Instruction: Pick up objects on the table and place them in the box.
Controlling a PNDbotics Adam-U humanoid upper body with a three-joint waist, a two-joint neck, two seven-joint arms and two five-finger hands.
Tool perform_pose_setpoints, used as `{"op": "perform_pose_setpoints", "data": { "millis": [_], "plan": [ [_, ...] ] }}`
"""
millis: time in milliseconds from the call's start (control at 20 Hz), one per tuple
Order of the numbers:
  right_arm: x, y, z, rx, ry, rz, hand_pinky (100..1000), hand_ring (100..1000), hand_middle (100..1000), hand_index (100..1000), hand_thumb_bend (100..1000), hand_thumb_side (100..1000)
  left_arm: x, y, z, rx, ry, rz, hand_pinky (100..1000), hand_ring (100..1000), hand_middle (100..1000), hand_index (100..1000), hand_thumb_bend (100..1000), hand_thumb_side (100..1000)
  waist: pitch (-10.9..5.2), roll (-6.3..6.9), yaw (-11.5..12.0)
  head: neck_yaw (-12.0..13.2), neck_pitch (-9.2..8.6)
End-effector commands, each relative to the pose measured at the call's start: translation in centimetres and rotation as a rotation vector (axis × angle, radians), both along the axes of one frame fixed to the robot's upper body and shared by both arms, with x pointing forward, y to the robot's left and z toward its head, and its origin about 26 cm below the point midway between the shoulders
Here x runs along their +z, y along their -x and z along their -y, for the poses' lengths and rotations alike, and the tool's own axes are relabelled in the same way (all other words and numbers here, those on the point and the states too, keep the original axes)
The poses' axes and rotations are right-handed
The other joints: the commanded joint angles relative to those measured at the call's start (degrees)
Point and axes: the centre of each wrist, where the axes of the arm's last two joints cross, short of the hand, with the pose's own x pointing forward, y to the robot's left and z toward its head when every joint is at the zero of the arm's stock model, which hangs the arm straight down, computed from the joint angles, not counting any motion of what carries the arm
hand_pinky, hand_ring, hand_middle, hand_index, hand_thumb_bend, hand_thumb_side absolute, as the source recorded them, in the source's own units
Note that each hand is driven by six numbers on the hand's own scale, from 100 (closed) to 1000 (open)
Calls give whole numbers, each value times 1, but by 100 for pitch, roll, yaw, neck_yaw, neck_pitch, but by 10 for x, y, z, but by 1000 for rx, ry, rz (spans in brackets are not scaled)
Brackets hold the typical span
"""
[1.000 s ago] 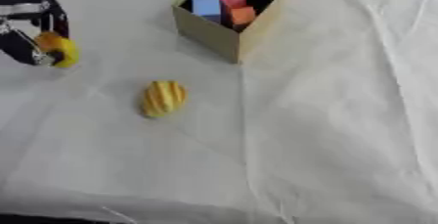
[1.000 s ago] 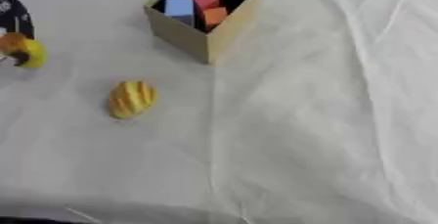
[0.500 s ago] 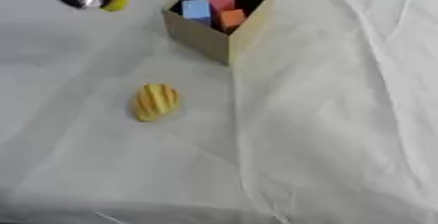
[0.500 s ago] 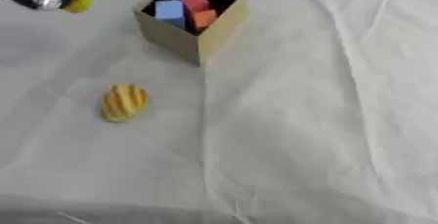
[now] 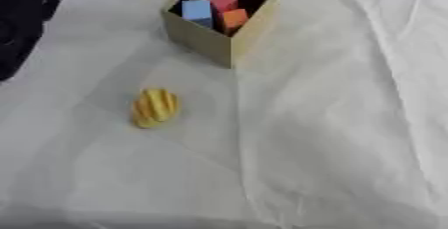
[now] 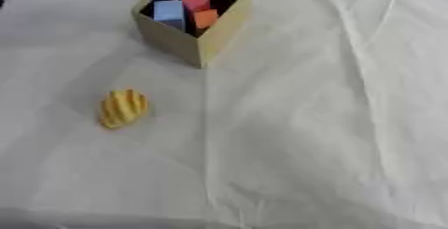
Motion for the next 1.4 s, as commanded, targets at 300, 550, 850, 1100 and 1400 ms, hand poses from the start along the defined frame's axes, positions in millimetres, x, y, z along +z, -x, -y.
{"op": "perform_pose_setpoints", "data": {
  "millis": [300, 550, 850, 1100, 1400],
  "plan": [
    [10, 5, 0, 10, -6, 38, 907, 737, 684, 814, 100, 530, -26, -28, 44, 6, 47, -41, 692, 598, 569, 642, 290, 100, -47, -32, -3, -10, -115],
    [8, 5, 3, -6, -11, 34, 907, 737, 683, 813, 100, 530, -64, -43, 76, 8, 27, -129, 704, 617, 589, 663, 336, 100, -42, -27, 79, -120, -99],
    [7, 5, 4, -7, -16, 32, 907, 736, 683, 813, 100, 531, -91, -59, 74, 22, -33, -178, 795, 756, 728, 782, 483, 179, -48, -32, 88, -141, -78],
    [5, 4, 4, -9, -17, 23, 907, 736, 683, 812, 100, 531, -90, -60, 70, 19, -69, -121, 850, 837, 815, 876, 607, 408, -75, -38, 127, -163, -29],
    [2, 4, 6, -20, -18, 8, 908, 736, 683, 811, 100, 532, -71, -56, 64, 10, -69, -41, 845, 827, 807, 869, 573, 433, -157, -37, 238, -224, 70]
  ]
}}
